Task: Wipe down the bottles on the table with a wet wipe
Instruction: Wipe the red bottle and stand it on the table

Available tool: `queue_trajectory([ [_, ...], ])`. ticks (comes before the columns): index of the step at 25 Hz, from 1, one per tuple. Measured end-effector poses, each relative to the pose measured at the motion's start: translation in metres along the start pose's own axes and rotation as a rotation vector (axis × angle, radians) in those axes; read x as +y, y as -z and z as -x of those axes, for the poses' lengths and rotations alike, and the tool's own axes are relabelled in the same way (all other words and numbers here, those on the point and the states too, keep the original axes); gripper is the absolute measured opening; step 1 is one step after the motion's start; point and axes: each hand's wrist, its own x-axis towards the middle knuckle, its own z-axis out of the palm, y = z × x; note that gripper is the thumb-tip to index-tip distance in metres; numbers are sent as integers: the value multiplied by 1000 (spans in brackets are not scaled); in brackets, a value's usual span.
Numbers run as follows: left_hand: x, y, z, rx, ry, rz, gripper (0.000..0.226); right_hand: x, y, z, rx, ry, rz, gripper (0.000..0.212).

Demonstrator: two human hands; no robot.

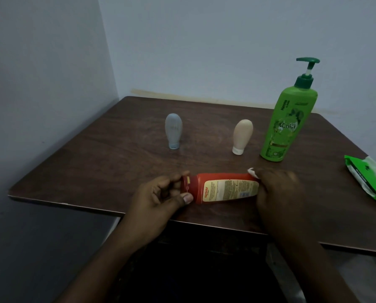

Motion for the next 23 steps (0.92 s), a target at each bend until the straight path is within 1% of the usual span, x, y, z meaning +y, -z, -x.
queue_trajectory([
  [2,2,0,1,1,-4,21,40,-11,-4,1,35,3,-6,40],
  [4,4,0,2,-5,-11,12,45,-34,-8,3,76,103,-27,37],
  [9,6,1,1,-39,-11,31,52,-82,-5,5,-18,338,-169,44],
  [14,4,5,-2,-65,-4,73,55,-76,-4,12,-4,387,-192,42],
  [17,2,5,-3,-55,28,116,53,-70,-4,35,-36,495,-133,33],
  [19,2,5,-4,-58,41,139,51,-67,-4,45,-67,536,-120,30],
  [21,3,5,-4,-67,47,175,51,-69,-6,45,-38,538,-104,30],
  [23,5,4,-4,-77,64,215,51,-74,-8,34,15,491,-104,32],
])
